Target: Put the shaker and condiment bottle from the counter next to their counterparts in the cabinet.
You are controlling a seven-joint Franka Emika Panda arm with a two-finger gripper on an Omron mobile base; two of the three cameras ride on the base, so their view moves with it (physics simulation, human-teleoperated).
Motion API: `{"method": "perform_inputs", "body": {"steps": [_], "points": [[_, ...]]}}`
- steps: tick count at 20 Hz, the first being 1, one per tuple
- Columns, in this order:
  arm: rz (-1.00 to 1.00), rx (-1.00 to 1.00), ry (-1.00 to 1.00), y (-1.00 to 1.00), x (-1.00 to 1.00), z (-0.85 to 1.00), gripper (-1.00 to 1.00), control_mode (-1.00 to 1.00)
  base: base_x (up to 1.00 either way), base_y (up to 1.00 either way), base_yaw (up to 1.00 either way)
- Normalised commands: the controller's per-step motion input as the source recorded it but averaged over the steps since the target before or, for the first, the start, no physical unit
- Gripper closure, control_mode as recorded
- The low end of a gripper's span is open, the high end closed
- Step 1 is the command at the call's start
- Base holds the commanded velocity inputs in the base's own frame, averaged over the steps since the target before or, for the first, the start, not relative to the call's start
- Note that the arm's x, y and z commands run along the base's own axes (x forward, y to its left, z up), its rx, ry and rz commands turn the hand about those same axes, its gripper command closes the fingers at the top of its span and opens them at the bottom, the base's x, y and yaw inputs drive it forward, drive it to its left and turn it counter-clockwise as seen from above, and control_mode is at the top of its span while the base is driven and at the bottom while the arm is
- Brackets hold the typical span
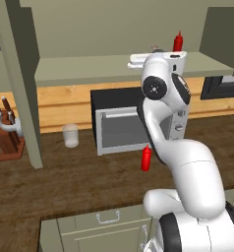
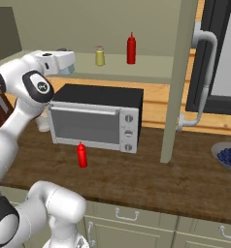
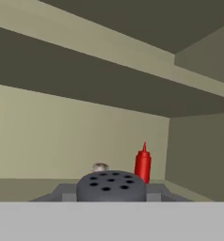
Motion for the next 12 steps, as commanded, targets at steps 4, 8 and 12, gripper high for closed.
{"method": "perform_inputs", "body": {"steps": [4,8,12], "points": [[0.00,0.04,0.00,0.04,0.12,-0.09,1.00,-1.00,0.00,0.00,0.00],[0.00,0.04,0.00,0.00,0.12,0.00,1.00,-1.00,0.00,0.00,0.00],[0.00,0.04,0.00,0.00,0.10,0.00,1.00,-1.00,0.00,0.00,0.00]]}}
